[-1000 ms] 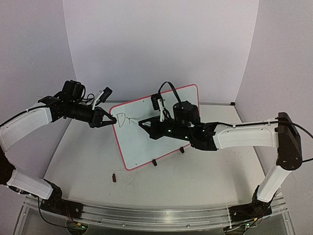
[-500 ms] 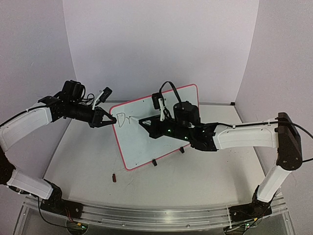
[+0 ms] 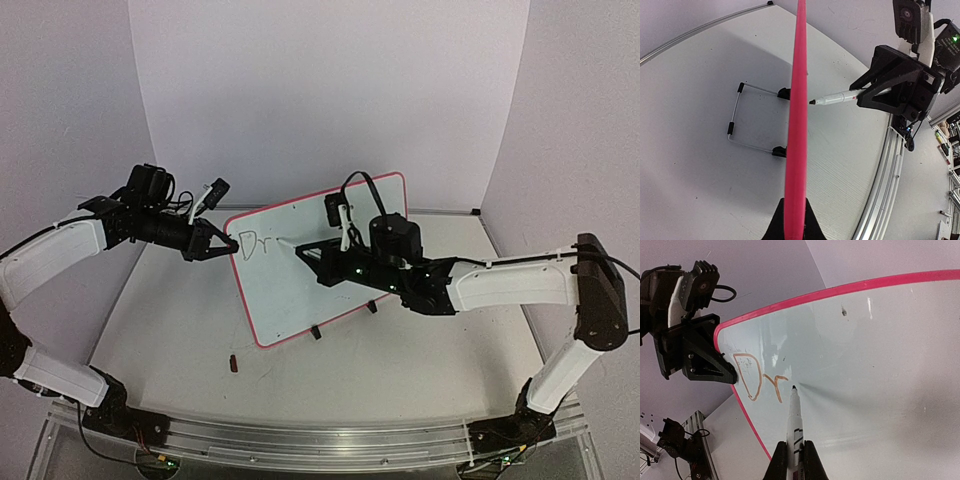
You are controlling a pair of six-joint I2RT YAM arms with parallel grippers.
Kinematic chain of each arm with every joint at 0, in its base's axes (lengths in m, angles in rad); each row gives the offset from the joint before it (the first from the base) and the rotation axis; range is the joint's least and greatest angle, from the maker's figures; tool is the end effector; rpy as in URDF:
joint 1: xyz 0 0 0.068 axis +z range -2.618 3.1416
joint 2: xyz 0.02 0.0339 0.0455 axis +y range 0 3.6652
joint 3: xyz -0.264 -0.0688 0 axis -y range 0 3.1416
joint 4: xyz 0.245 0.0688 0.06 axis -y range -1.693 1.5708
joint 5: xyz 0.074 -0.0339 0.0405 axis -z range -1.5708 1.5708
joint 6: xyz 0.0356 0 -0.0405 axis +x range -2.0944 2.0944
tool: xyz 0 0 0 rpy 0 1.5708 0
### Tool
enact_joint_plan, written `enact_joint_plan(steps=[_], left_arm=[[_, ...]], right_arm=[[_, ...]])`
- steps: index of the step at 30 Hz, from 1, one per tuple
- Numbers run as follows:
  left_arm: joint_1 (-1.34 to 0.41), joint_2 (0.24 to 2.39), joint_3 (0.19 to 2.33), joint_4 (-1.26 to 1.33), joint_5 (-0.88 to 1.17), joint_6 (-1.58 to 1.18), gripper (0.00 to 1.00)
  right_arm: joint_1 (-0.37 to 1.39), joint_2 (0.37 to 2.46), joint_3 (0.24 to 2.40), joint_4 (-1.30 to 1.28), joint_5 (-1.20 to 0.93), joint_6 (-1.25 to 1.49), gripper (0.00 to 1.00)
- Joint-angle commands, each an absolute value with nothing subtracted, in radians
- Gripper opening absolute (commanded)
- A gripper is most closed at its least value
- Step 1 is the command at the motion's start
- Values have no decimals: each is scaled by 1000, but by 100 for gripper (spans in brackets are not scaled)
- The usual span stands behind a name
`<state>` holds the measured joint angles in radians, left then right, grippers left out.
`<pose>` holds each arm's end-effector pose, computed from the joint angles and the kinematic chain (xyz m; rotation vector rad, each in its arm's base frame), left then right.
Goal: Write a sentence on the whiteboard
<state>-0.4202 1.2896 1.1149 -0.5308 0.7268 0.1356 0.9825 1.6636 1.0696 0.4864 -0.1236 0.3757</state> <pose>0.2415 -0.1338 0.3184 0.9779 2.0154 -0.9751 0.2127 0.3267 0.2772 -0.6346 1.6917 1.1041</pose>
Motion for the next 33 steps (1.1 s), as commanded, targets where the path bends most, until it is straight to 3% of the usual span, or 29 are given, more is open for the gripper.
enact_joint_plan(steps=[1, 33], left_arm=[[-427, 1292, 1126, -533, 733, 161, 0], [-427, 1290, 1127, -536, 729, 163, 0]], right_arm=[[981, 1624, 1064, 551, -155, 377, 0], [975, 1689, 1122, 441, -21, 390, 0]])
